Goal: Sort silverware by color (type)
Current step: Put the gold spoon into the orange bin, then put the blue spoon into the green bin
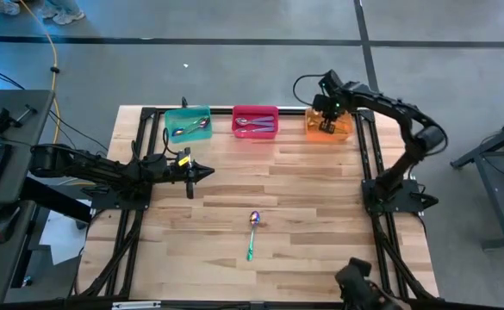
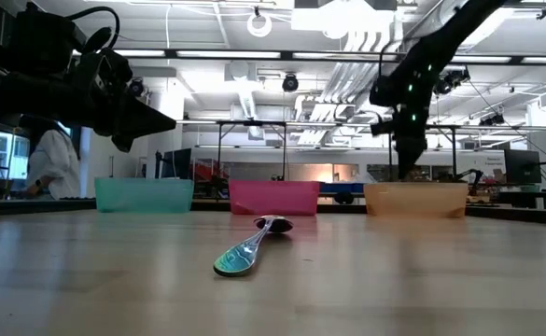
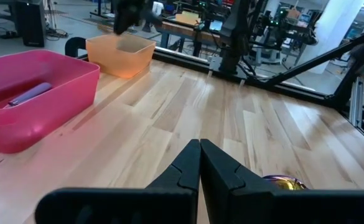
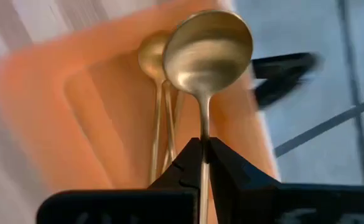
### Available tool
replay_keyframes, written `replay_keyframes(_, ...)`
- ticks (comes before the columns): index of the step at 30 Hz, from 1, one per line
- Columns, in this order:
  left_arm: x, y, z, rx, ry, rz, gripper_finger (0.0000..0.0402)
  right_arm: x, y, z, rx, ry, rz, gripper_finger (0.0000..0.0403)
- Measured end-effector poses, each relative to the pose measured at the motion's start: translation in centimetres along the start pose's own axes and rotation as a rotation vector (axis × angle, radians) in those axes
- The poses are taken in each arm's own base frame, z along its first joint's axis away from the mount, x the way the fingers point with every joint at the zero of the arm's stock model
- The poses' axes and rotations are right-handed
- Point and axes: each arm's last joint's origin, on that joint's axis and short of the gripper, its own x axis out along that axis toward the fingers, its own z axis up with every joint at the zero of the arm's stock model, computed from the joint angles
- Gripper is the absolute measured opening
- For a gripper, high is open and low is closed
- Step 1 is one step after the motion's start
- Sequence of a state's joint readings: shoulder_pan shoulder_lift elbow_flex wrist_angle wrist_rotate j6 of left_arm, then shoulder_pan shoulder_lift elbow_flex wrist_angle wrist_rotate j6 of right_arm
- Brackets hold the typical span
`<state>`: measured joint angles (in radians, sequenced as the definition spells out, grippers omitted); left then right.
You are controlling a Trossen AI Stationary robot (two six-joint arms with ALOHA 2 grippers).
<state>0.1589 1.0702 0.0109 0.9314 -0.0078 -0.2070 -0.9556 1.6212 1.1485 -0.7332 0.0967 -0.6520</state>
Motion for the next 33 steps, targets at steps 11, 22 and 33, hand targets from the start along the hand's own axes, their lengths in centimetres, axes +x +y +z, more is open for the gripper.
replay_keyframes(11, 0.0, 0.0, 0.0, 0.0, 0.001, 0.0, 0.0, 4.8, -0.3, 0.0, 0.016, 0.07, 0.049, 0.0014)
replay_keyframes(22, 0.0, -0.4, -0.3, -0.047, 0.024, -0.02, 0.0, 1.5, -0.1, 0.6, 0.177, -0.132, 0.091, 0.0081)
replay_keyframes(33, 2.0, -4.2, 1.1, 0.015, 0.208, -0.04, 0.0, -1.0, 7.1, 0.3, 0.272, -0.612, 0.091, 0.0009)
